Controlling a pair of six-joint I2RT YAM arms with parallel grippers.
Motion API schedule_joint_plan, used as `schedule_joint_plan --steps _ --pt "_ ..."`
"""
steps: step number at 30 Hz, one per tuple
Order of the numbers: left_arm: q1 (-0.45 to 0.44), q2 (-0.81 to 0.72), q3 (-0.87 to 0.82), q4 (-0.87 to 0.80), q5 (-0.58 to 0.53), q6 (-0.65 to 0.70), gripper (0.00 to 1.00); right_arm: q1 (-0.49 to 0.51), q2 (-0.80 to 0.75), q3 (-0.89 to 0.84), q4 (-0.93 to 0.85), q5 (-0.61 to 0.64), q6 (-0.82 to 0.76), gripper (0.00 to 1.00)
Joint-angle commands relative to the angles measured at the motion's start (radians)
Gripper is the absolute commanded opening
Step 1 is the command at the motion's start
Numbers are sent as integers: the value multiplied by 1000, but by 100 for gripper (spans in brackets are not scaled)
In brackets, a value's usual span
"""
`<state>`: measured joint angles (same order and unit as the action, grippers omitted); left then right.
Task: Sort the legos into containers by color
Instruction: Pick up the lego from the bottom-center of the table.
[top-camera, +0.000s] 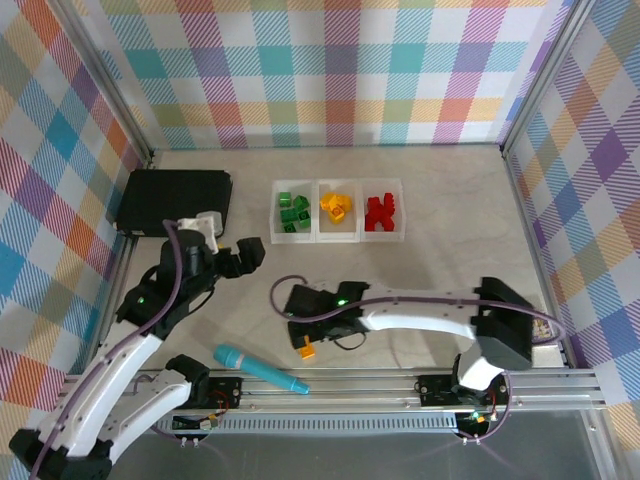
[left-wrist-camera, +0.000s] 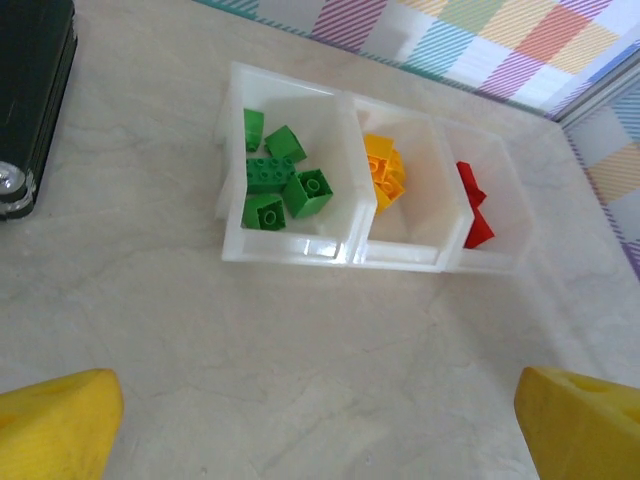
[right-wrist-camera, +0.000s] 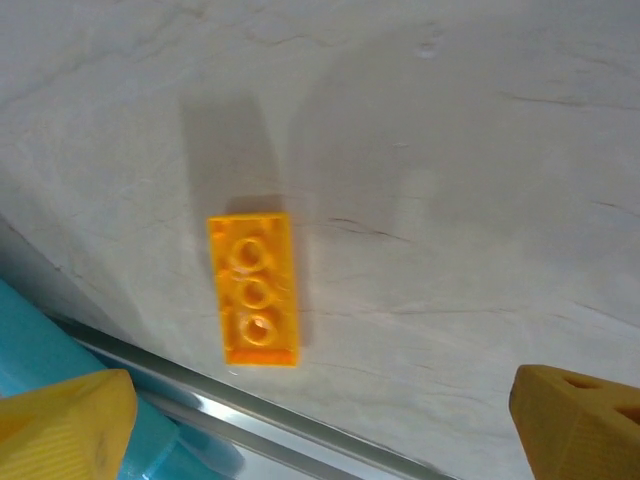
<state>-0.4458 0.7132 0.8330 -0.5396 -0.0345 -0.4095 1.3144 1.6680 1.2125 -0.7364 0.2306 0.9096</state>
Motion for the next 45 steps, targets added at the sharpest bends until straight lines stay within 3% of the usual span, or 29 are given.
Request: schedule_joint_plan --steps 1,6,10,18,26,38,45 --pt "-5 -92 -9 -136 8 -37 100 43 114 115 -87 47 33 96" --pt "-5 -227 51 -309 -146 -22 100 61 268 246 -110 12 3 94" --pt "-5 -330 69 -352 -205 -3 100 61 324 295 -161 13 -7 92" --pt "-4 -427 34 -338 -135 12 100 55 335 264 -188 16 0 84" --pt "-5 -425 27 -311 -56 32 100 36 341 207 -117 -4 5 72" --pt "-5 -383 16 -311 -59 22 100 3 355 157 -95 -8 -49 59" --pt "-5 -362 19 -328 -75 20 100 -22 332 138 -92 11 -104 43"
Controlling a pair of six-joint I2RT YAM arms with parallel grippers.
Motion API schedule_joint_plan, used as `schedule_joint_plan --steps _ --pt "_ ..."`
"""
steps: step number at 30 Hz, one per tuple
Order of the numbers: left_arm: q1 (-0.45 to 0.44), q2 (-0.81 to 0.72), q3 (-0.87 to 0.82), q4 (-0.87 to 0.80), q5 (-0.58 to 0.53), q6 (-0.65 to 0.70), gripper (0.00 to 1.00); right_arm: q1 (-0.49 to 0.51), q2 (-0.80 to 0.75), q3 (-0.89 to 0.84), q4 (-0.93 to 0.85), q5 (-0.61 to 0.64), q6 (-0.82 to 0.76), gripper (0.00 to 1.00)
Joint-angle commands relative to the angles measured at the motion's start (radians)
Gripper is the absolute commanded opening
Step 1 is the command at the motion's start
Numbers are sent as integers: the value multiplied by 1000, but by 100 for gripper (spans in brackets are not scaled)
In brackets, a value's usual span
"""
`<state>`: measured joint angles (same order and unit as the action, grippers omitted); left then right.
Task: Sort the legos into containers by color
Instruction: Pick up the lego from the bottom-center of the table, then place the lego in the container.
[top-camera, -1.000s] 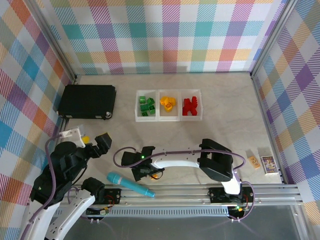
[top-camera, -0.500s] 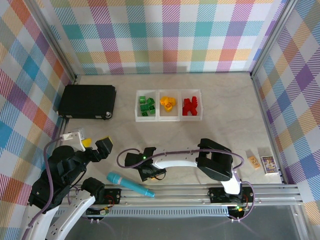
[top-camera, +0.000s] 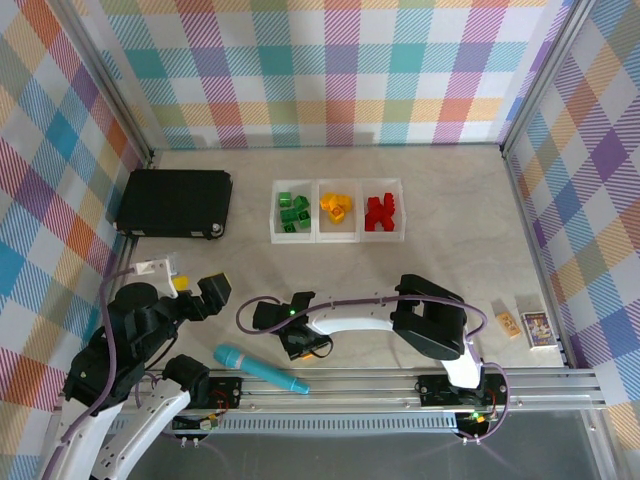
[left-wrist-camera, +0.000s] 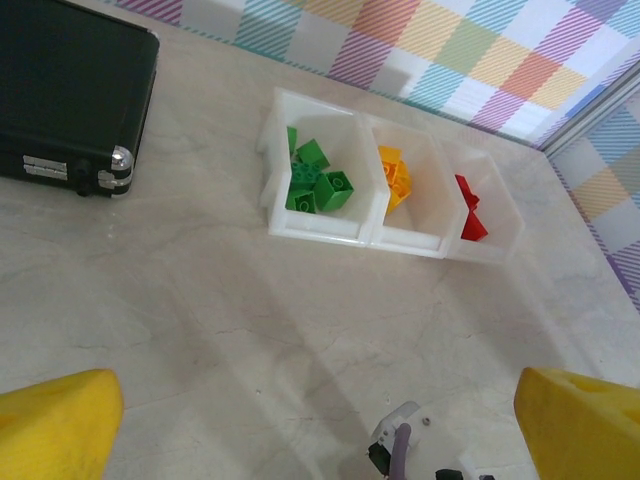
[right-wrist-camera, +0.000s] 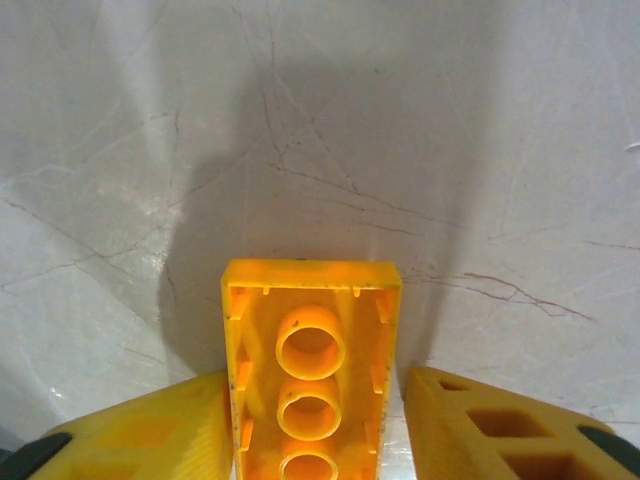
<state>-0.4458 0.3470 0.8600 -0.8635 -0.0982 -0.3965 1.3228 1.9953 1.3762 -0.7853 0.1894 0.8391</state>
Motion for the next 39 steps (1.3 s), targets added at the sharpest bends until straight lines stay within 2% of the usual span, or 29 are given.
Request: schedule_joint_plan --steps 1,10,15,18,23,29,34,39 --pt "-5 3 -10 -7 -19 5 100 -35 -7 -29 -45 60 -46 41" --pt "-5 13 -11 -30 -66 -8 100 -139 -176 -84 -22 94 -142 30" --pt "-5 44 -16 -23 -84 -18 100 -255 -278 -66 10 89 -252 29" --pt "-5 80 -22 -10 -94 -25 100 -363 -302 -22 47 70 -341 28" --pt "-5 152 -53 34 -90 -49 100 -538 -234 129 87 -1 -479 29" --pt "-5 205 -63 71 -84 -68 100 -664 -74 322 101 -76 -571 28" --pt "-4 215 -77 90 -89 -78 100 -722 44 434 100 -118 -603 28" --pt "-5 241 -83 111 -85 -90 100 -744 107 475 101 -120 -622 31"
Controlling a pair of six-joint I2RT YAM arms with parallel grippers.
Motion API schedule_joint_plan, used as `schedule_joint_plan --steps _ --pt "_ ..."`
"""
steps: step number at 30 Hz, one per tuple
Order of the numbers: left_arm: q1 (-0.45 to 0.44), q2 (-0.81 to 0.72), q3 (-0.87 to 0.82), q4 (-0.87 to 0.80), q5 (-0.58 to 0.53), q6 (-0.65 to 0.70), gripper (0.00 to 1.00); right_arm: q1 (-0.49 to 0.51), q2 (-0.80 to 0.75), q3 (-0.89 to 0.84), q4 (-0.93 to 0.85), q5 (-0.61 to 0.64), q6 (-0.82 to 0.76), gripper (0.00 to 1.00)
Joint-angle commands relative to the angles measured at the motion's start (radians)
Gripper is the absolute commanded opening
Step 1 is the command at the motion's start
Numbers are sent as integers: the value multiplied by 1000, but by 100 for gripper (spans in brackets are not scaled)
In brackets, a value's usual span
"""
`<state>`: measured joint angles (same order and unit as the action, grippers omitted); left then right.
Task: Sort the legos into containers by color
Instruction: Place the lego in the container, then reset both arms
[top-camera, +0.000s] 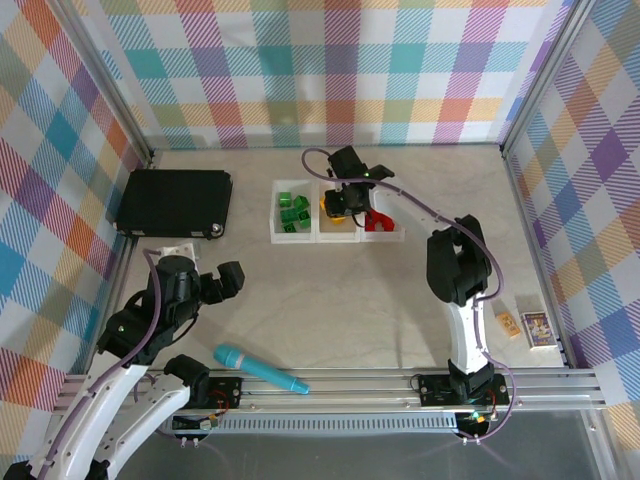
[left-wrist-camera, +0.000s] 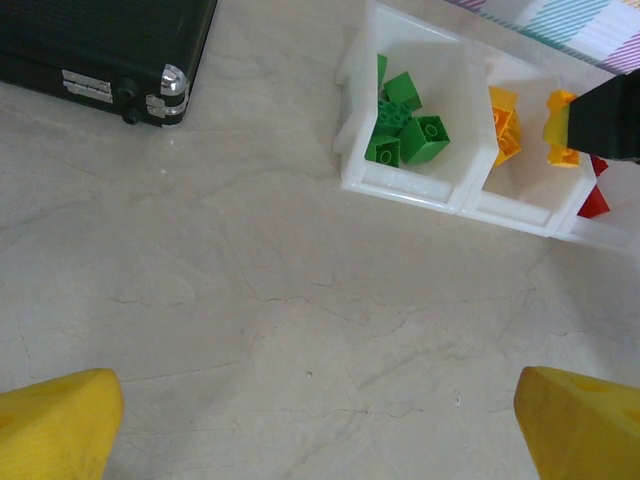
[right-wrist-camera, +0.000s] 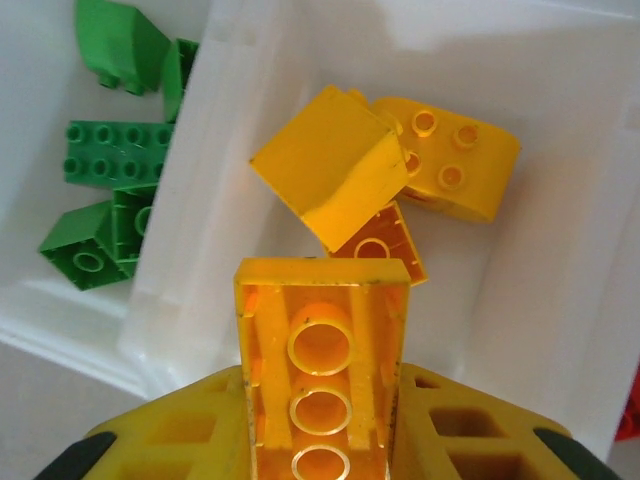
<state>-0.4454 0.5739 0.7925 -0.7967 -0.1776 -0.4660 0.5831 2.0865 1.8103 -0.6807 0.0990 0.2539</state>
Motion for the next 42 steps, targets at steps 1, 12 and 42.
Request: schedule_joint_plan --steps 1,12,42 --pt "-4 22 -17 50 -2 -24 100 -4 23 42 -1 -27 -41 31" --pt "-5 87 -39 115 16 -42 100 -12 84 55 3 4 -84 48" --pt "-5 45 -389 721 -425 201 100 -206 -825 -1006 700 166 -118 99"
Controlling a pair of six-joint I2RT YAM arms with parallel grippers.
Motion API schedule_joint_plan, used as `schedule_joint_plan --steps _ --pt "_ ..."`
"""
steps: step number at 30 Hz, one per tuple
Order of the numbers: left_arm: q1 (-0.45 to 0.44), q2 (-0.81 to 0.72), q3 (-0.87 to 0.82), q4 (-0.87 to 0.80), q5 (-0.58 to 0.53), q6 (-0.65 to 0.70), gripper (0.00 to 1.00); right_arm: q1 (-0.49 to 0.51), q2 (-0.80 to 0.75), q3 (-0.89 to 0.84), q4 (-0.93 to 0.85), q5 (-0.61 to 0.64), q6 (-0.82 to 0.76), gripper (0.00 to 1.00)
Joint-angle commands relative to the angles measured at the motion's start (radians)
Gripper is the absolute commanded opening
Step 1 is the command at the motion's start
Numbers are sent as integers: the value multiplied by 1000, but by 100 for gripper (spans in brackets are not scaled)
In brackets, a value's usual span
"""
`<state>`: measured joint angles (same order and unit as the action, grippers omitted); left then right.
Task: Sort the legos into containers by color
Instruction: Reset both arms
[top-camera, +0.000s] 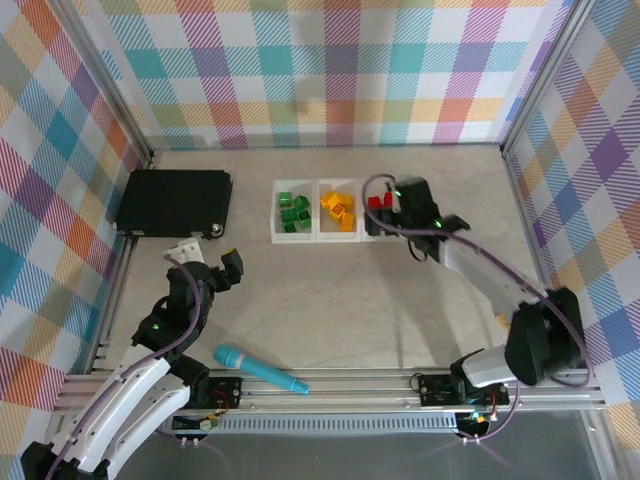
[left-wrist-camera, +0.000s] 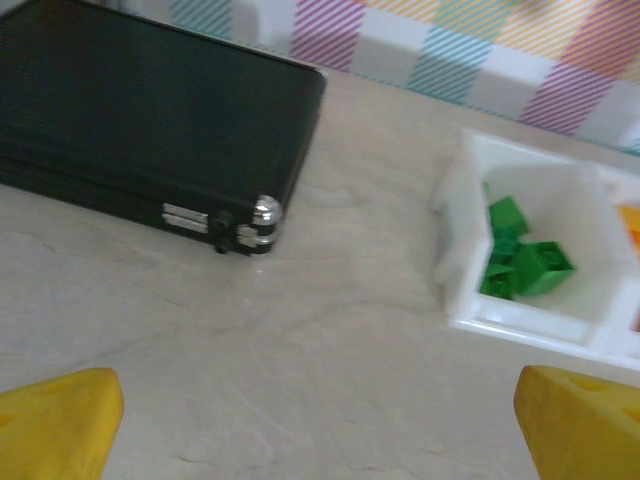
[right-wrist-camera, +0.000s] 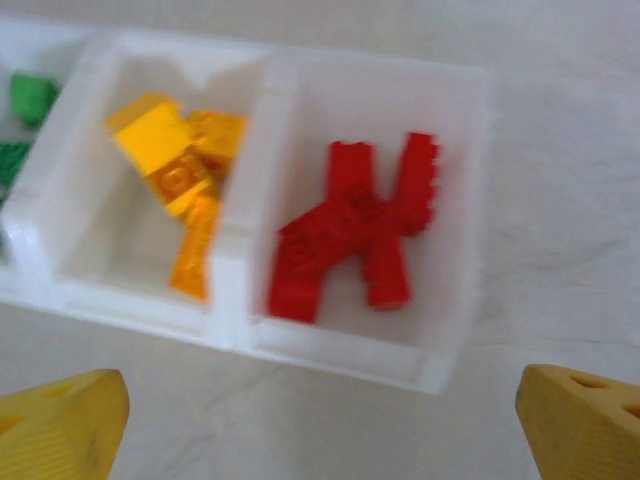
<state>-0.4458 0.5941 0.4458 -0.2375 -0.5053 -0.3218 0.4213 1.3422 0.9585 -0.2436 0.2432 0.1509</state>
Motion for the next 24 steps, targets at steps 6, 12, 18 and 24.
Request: schedule_joint_plan --steps 6,12,18,24 --pt "-4 46 -148 356 -135 168 100 -144 -185 -436 509 101 -146 99" --pt "25 80 -249 643 -224 333 100 -246 -87 -562 705 47 -107 99" --pt "205 309 -319 877 -61 317 100 -254 6 -584 957 -69 -223 99" --pt "292 695 -227 1161 101 353 100 -268 99 -566 1026 -129 -289 99"
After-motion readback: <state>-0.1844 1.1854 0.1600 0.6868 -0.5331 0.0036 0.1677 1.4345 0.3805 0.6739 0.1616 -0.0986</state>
